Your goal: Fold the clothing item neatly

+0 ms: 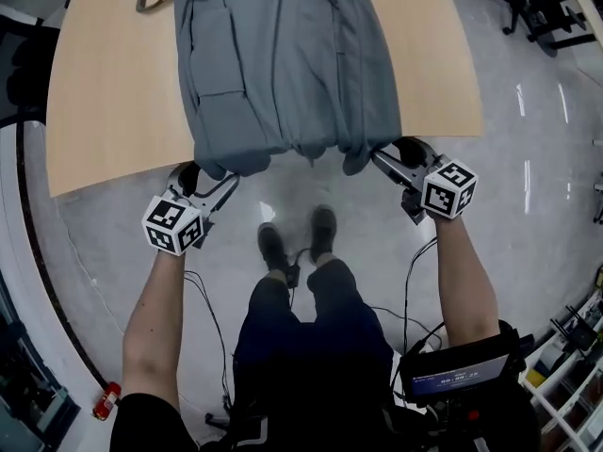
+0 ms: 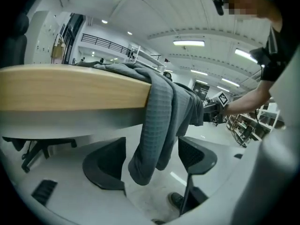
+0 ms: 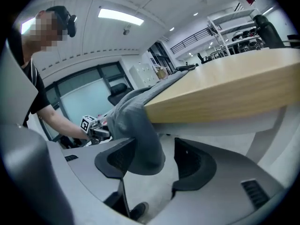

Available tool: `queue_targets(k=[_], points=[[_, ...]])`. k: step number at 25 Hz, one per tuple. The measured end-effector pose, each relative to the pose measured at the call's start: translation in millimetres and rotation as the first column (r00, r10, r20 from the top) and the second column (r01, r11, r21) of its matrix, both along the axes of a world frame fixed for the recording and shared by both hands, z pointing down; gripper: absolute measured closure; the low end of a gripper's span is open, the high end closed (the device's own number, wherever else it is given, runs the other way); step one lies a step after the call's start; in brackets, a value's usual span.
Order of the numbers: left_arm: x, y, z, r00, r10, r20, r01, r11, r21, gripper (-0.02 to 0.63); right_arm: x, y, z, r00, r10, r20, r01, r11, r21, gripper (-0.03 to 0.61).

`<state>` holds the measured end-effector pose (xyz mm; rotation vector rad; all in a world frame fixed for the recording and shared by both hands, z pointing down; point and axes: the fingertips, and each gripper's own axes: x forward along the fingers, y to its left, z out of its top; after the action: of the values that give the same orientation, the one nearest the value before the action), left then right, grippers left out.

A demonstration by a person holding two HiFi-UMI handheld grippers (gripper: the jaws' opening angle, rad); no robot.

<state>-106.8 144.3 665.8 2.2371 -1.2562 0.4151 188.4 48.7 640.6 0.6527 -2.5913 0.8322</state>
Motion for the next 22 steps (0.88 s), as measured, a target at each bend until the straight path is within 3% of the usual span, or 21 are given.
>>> queue_targets(k=[5, 8, 9, 11, 13, 22], points=[[19.6, -10.4, 2.7, 0.997, 0.082, -0.012, -0.082, 0.995, 0.05, 0.273, -14.3, 4.3, -1.7, 0.997, -0.077, 0.012, 0.077, 0.997, 0.025, 0.336], [28.9, -9.7, -1.5, 0.994, 0.104, -0.046, -0.101, 0.993, 0.068, 0.283, -18.5, 12.8, -1.6, 0.996, -0.083, -0.013, 0.084, 0.996, 0.037, 0.472], [29.2, -9.5, -4.1, 0.993, 0.103, -0.059, -0.099, 0.992, 0.075, 0.323, -18.7, 15.1, -1.7, 0.997, -0.08, -0.02, 0.081, 0.996, 0.039, 0.5], [30.4, -8.4, -8.1, 0.992, 0.109, -0.071, -0.103, 0.991, 0.084, 0.491, -17.3, 18.5, -3.5, 0.997, -0.073, -0.019, 0.073, 0.997, 0.032, 0.544], [33.7, -4.4, -10.8, 0.99, 0.118, -0.082, -0.111, 0.99, 0.082, 0.566, -14.4, 21.7, -6.3, 0.998, -0.062, -0.012, 0.062, 0.998, 0.026, 0.554], [20.9, 33.4, -20.6, 0.99, 0.088, -0.111, -0.084, 0.996, 0.038, 0.586, 8.5, 40.9, -16.9, 1.0, 0.004, 0.029, -0.003, 1.0, -0.027, 0.557]])
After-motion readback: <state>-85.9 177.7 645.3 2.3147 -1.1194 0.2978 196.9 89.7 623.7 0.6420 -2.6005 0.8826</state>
